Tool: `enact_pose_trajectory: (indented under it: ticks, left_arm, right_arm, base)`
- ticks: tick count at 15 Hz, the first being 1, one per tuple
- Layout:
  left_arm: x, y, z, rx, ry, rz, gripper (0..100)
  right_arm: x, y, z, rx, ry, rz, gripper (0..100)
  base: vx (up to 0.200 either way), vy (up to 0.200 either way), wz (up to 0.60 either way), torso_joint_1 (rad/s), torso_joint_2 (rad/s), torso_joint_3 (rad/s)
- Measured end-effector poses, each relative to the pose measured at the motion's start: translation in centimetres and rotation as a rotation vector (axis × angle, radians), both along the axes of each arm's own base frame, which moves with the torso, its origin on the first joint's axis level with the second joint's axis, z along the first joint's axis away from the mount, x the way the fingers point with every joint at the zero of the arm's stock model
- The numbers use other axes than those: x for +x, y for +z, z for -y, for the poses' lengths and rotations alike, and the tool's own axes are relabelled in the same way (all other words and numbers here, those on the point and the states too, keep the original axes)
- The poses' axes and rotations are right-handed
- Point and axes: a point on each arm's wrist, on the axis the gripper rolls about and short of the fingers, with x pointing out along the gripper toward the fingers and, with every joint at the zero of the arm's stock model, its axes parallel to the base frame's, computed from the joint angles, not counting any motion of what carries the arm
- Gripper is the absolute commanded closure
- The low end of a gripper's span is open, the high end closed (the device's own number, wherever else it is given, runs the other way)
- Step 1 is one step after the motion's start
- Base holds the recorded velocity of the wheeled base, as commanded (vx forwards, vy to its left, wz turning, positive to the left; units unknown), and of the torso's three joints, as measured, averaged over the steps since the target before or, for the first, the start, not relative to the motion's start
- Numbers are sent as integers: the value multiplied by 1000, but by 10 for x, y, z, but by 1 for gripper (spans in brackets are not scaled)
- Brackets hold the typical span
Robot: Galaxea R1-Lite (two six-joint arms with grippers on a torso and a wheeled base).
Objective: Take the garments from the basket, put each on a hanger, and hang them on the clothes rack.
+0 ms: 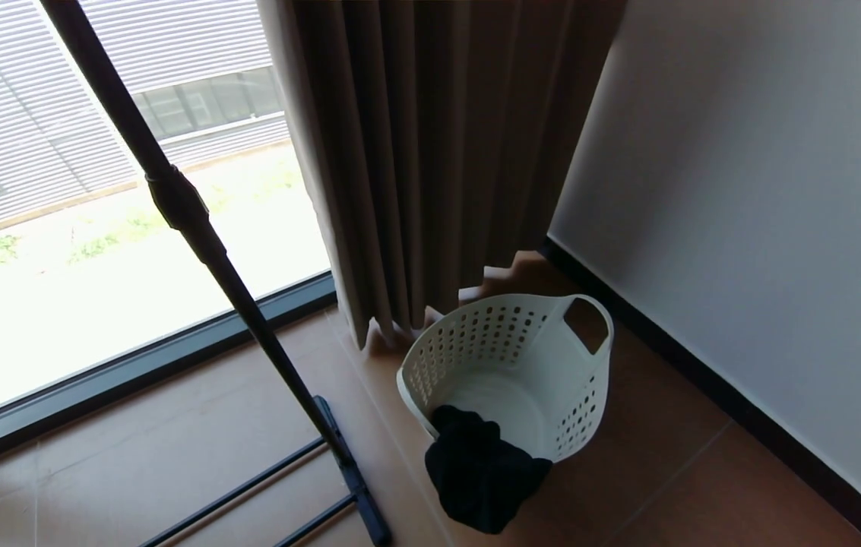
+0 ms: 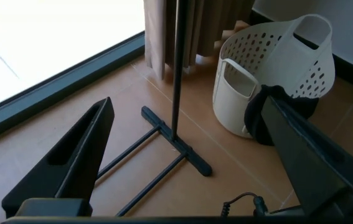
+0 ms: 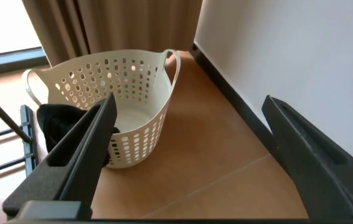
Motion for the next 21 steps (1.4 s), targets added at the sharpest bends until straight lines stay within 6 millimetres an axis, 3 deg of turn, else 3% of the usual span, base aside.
enact_pose_trajectory:
  ticks: [21]
  left_arm:
    - [0,0,0,-1,8,-1,0]
  right_arm:
    - [0,0,0,4,0,0,0]
  base:
    - [0,0,57,1,2,-180]
